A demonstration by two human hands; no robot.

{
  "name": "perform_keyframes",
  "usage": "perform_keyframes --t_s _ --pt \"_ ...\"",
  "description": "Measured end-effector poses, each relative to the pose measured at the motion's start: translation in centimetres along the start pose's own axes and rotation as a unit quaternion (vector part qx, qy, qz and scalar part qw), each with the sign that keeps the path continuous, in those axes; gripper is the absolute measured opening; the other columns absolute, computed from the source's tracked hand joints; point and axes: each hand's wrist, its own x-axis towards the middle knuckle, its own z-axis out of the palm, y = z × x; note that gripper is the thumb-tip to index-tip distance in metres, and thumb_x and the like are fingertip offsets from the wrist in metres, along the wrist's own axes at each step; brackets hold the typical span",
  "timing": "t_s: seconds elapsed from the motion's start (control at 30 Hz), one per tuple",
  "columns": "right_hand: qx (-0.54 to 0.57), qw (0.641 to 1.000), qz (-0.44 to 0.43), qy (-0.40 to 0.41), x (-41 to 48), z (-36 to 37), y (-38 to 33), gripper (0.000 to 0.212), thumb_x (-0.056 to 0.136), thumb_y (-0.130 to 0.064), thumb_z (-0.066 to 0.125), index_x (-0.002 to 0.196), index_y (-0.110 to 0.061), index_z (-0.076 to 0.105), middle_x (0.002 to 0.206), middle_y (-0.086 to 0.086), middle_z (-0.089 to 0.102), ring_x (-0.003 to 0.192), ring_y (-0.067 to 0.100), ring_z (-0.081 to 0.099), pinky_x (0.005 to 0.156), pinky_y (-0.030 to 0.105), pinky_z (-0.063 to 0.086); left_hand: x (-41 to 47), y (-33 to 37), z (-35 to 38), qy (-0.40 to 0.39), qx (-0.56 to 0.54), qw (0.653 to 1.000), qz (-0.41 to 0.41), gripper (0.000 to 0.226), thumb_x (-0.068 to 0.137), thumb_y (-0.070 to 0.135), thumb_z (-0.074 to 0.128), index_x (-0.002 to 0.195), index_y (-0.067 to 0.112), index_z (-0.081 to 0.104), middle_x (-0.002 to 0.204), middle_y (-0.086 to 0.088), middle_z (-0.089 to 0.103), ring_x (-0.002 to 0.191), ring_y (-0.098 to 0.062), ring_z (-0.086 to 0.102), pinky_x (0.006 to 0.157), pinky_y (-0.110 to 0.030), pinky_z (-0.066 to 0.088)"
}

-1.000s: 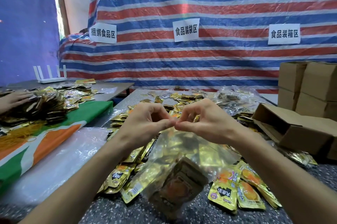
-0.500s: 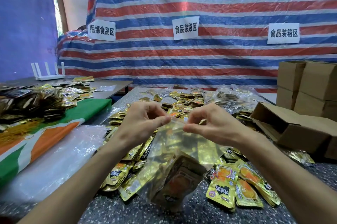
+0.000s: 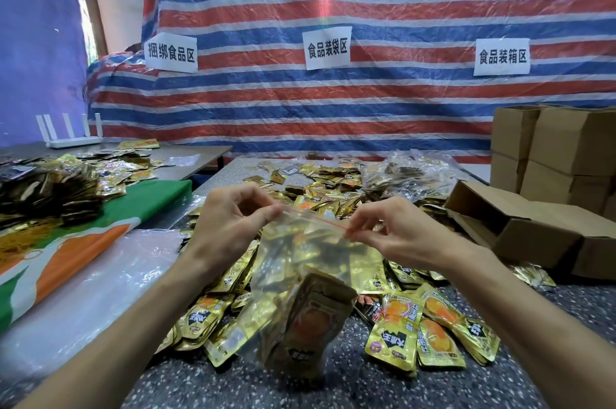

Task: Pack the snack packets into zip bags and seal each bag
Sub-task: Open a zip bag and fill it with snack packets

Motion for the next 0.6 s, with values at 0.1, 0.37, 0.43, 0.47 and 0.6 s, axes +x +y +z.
perform_keyframes --t_s 0.1,0.37,0.43,0.47,0.6 --pt "-0.020 1.000 0.005 0.004 -0.2 0.2 0.7 0.010 0.095 -0.019 0.066 0.097 -0.027 0.073 0.091 -0.011 0.071 0.085 0.005 0.064 0.073 0.023 0.054 0.0 -0.2 0.3 0.006 0.001 1.000 -0.002 0.015 0.083 0.003 0.076 0.074 0.014 0.071 0.076 0.001 0.074 0.064 -0.008 0.066 0.059 -0.019 0.054" --pt "-0.038 0.999 0.034 -0.009 -1.1 0.3 2.6 0.017 0.098 -0.021 0.061 0.092 -0.036 0.062 0.094 -0.012 0.067 0.085 0.003 0.062 0.078 0.027 0.055 0.1 -1.2 -0.5 0.023 0.005 1.000 -0.008 0.013 0.083 0.003 0.076 0.074 0.011 0.072 0.071 -0.011 0.072 0.063 -0.016 0.063 0.059 -0.028 0.051" --pt "-0.045 0.998 0.033 -0.004 -1.1 0.6 2.9 0.015 0.099 -0.021 0.060 0.094 -0.035 0.061 0.094 -0.013 0.064 0.085 0.002 0.060 0.078 0.026 0.054 0.1 -1.3 -0.3 0.024 0.006 1.000 -0.003 0.011 0.083 0.004 0.076 0.075 0.011 0.072 0.072 -0.009 0.072 0.063 -0.014 0.064 0.059 -0.025 0.051" --pt "-0.045 0.999 0.029 0.001 -1.1 0.8 3.0 0.013 0.099 -0.021 0.059 0.096 -0.033 0.062 0.093 -0.014 0.064 0.084 0.000 0.059 0.075 0.022 0.053 0.2 -1.5 -0.3 0.019 0.005 1.000 0.000 0.010 0.082 0.005 0.076 0.076 0.011 0.072 0.073 -0.007 0.073 0.063 -0.012 0.065 0.059 -0.023 0.051" --pt "-0.079 0.995 0.067 -0.012 -2.7 -0.2 5.5 0.022 0.100 -0.011 0.055 0.089 -0.029 0.062 0.092 -0.013 0.062 0.085 0.003 0.059 0.074 0.023 0.052 0.5 -3.5 -2.5 0.058 0.022 0.998 -0.017 0.015 0.085 0.004 0.073 0.076 0.017 0.071 0.071 -0.003 0.071 0.064 -0.012 0.066 0.060 -0.025 0.055"
